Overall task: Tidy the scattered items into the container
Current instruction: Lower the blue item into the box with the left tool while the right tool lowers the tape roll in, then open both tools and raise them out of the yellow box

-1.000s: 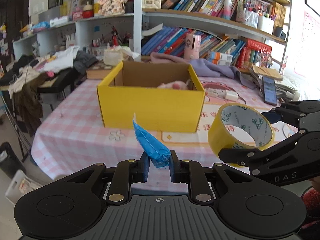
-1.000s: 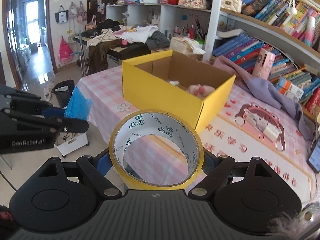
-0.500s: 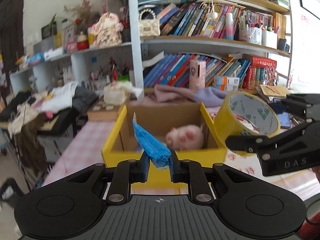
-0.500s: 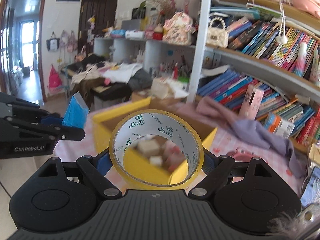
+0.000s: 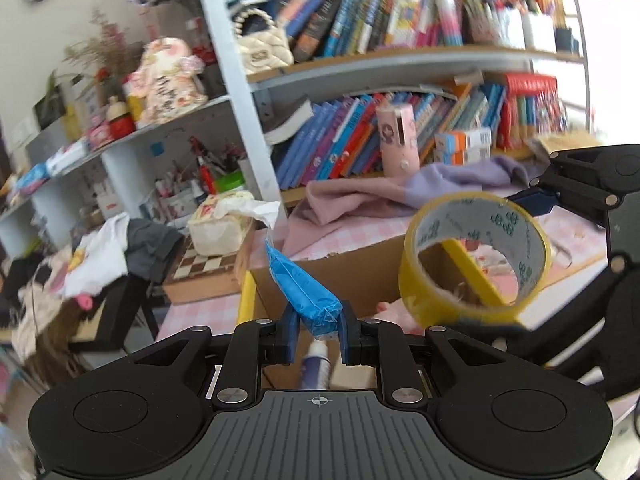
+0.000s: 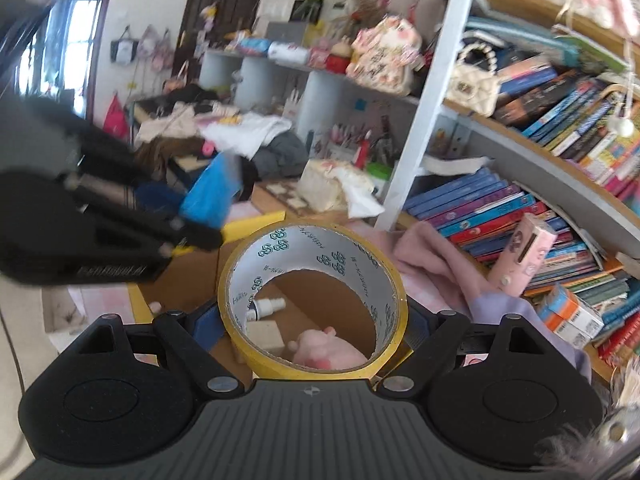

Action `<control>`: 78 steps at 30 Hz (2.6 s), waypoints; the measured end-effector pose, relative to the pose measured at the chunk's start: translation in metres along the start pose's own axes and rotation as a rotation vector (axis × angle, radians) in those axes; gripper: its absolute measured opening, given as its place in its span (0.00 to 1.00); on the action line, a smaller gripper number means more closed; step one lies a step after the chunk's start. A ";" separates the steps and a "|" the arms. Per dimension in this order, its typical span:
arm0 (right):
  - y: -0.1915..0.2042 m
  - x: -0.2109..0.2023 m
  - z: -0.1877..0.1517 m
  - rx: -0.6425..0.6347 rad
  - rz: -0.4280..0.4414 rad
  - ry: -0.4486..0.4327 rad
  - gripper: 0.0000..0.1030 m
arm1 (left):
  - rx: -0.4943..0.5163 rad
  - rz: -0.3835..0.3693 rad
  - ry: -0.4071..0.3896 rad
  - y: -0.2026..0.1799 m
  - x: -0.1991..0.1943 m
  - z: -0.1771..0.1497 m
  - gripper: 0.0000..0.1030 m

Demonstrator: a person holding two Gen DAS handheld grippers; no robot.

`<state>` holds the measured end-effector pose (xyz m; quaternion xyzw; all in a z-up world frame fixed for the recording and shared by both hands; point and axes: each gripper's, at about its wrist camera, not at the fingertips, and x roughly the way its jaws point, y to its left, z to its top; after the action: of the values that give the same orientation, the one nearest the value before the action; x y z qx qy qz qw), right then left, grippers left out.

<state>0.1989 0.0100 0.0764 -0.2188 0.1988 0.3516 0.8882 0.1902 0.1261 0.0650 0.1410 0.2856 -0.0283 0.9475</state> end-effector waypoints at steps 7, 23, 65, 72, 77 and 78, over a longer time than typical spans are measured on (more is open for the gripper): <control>-0.005 0.045 -0.006 -0.035 0.037 0.078 0.83 | 0.073 -0.047 0.087 0.008 0.051 0.010 0.18; -0.011 0.095 -0.014 -0.030 0.142 0.235 0.83 | 0.134 -0.198 0.326 0.012 0.146 0.010 0.18; -0.010 0.001 0.005 0.059 0.032 -0.034 0.89 | -0.138 -0.004 -0.021 0.027 -0.006 0.009 0.75; -0.005 -0.045 -0.009 0.089 -0.070 -0.085 0.89 | -0.168 0.032 -0.078 0.015 -0.050 -0.003 0.78; -0.003 -0.079 -0.024 0.121 -0.137 -0.097 0.89 | -0.170 0.053 -0.103 0.000 -0.081 -0.013 0.81; -0.003 -0.085 -0.027 0.132 -0.151 -0.097 0.88 | -0.173 0.059 -0.105 -0.003 -0.087 -0.015 0.82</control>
<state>0.1378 -0.0519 0.0980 -0.1571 0.1613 0.2799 0.9333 0.1090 0.1249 0.0997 0.0655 0.2325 0.0170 0.9702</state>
